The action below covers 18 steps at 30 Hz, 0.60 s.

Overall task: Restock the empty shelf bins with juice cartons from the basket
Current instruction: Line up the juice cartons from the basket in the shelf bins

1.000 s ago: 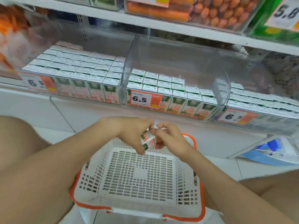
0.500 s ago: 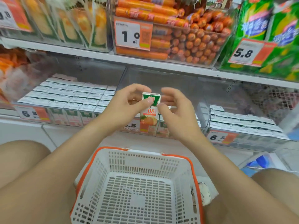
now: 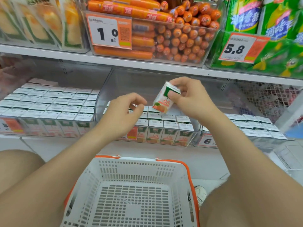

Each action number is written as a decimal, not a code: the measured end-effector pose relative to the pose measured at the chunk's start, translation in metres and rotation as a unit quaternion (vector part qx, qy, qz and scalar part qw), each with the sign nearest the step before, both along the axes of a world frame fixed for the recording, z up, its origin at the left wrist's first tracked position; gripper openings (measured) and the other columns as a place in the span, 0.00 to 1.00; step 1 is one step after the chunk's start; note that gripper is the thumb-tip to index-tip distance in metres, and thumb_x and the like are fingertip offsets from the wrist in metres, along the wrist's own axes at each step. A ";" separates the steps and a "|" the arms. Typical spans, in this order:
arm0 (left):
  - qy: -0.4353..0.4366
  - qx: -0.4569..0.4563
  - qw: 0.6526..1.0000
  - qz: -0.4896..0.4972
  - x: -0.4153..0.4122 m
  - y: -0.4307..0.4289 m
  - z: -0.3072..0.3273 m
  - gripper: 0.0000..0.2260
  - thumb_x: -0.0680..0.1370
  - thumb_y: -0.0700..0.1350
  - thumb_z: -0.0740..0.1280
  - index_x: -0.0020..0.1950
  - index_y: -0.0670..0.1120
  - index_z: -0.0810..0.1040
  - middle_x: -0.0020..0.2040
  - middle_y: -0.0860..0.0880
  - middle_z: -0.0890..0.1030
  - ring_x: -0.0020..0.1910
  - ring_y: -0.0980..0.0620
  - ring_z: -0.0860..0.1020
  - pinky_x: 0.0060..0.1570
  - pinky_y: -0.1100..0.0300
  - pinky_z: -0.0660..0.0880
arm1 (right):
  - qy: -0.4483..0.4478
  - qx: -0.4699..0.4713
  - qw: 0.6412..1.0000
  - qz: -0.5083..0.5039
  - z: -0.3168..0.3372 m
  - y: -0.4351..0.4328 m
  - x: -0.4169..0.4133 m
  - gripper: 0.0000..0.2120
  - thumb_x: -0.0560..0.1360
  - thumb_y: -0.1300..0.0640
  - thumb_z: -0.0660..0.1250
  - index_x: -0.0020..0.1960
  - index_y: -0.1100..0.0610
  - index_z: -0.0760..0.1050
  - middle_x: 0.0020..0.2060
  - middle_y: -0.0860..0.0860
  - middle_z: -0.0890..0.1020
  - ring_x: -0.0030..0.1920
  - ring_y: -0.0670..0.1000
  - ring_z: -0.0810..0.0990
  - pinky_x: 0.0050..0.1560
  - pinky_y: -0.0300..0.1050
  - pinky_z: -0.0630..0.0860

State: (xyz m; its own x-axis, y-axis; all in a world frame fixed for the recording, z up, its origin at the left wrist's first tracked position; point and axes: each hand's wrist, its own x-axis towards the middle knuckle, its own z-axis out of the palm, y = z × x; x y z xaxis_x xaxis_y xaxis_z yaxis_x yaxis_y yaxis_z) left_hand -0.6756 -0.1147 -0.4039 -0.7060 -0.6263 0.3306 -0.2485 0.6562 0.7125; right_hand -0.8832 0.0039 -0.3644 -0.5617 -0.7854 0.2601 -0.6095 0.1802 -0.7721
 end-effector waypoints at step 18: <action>-0.224 -0.215 0.950 0.021 0.002 0.003 -0.021 0.09 0.78 0.57 0.72 0.49 0.54 0.76 0.49 0.53 0.70 0.52 0.47 0.71 0.51 0.50 0.72 | 0.135 0.335 0.930 0.074 -0.047 -0.028 -0.036 0.20 0.84 0.56 0.58 0.75 0.58 0.70 0.71 0.58 0.76 0.67 0.60 0.76 0.62 0.49 0.72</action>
State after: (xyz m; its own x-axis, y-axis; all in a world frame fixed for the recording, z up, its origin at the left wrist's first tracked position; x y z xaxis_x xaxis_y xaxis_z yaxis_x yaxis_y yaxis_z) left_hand -0.6732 -0.1114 -0.4248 -0.8135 -0.5320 0.2347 -0.4961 0.8456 0.1973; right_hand -0.9188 -0.0243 -0.4111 -0.4207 -0.8850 -0.1997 -0.8208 0.4650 -0.3318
